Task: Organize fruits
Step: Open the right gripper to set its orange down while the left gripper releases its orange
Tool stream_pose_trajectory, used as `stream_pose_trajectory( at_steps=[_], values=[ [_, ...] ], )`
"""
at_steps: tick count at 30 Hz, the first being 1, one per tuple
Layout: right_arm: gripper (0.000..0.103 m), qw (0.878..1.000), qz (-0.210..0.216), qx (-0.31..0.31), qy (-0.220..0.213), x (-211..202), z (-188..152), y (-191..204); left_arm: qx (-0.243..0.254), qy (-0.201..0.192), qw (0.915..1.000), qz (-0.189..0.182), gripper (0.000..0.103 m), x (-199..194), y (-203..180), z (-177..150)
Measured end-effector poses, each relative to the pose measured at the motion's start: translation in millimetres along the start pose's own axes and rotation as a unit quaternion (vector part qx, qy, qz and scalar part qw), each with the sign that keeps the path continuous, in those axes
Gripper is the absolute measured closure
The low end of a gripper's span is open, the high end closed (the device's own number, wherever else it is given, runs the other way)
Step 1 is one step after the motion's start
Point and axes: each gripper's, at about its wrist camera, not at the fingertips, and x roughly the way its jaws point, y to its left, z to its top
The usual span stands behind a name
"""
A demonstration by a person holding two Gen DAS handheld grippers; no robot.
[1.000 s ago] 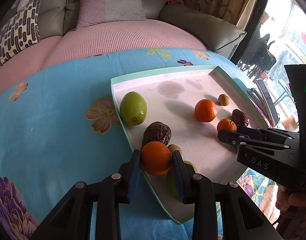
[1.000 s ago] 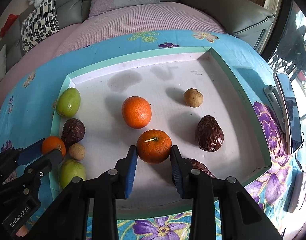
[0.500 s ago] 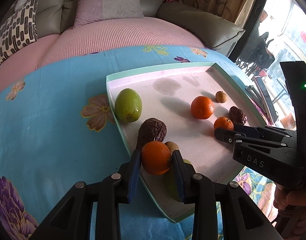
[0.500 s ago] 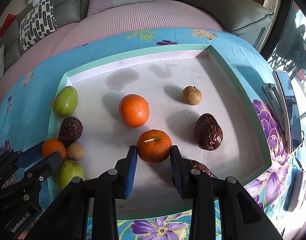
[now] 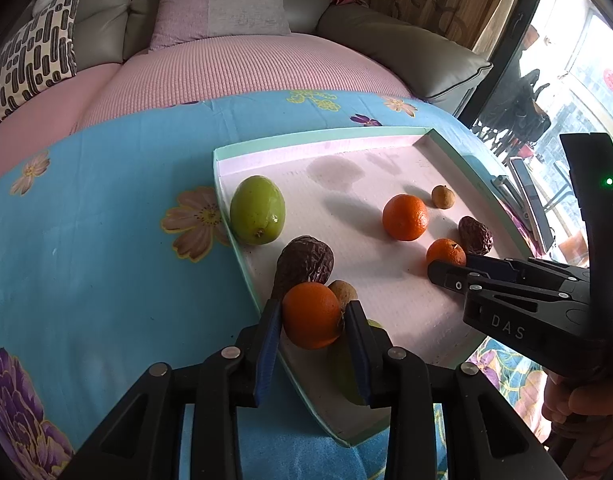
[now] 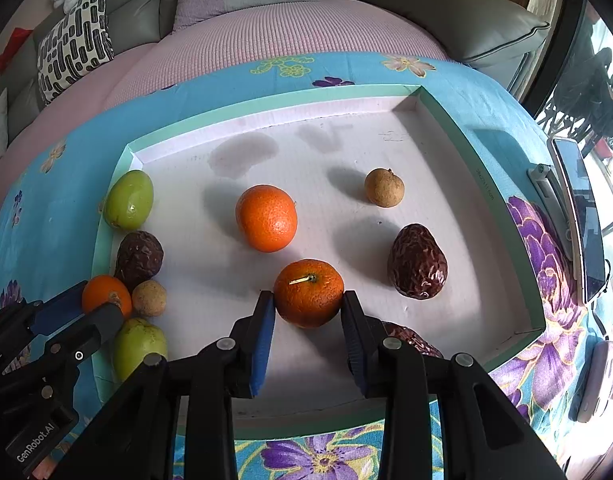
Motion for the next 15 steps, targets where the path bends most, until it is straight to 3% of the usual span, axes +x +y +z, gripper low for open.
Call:
stream_pose_trajectory(
  at_steps=[4,7,15],
  values=[
    [0.067,1.000,0.002,0.000,0.000,1,0,0,-0.001,-0.002,1.0000,-0.004,0.063,-2,0,0],
    [0.067,1.000,0.002,-0.001,0.001,1,1,1,0.000,-0.006,1.0000,-0.001,0.046,-5,-1,0],
    [0.066,1.000,0.005,0.000,-0.003,-1,2,0,-0.017,-0.017,0.9997,0.010,0.045,-15,12,3]
  ],
)
